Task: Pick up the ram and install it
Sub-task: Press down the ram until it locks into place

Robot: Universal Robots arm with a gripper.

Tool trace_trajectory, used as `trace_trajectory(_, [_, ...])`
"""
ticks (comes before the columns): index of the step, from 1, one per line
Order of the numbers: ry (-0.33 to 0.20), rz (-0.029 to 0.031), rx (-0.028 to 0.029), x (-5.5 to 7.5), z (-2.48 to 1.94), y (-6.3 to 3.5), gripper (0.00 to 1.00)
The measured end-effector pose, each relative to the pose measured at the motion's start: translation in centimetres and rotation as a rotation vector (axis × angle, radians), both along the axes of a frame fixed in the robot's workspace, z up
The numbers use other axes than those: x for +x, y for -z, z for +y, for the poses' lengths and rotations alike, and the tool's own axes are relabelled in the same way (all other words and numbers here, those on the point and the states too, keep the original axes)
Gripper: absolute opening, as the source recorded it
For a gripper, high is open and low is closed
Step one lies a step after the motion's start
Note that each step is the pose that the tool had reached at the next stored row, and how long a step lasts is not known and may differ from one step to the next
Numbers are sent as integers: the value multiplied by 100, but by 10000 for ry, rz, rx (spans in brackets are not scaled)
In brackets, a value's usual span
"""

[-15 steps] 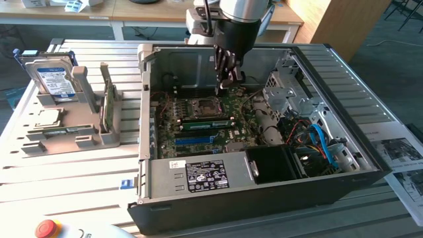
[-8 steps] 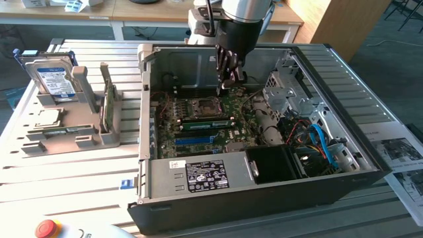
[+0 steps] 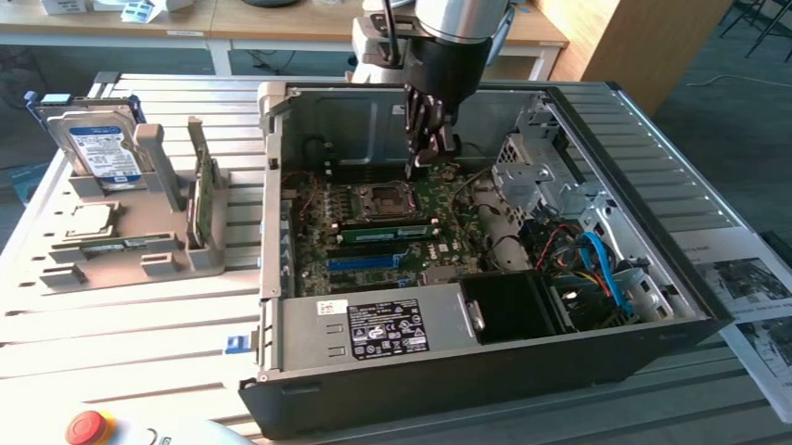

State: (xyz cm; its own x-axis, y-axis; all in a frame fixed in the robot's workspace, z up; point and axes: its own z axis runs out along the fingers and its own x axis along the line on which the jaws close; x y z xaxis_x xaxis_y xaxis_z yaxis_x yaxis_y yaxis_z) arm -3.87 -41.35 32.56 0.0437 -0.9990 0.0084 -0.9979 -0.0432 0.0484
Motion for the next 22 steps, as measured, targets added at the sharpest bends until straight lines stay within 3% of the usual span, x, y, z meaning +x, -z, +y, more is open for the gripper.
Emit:
trace_trajectory(17, [82,-1,0,0,0,2,10])
trace_trajectory(22, [475,-1,0,0,0,2,10])
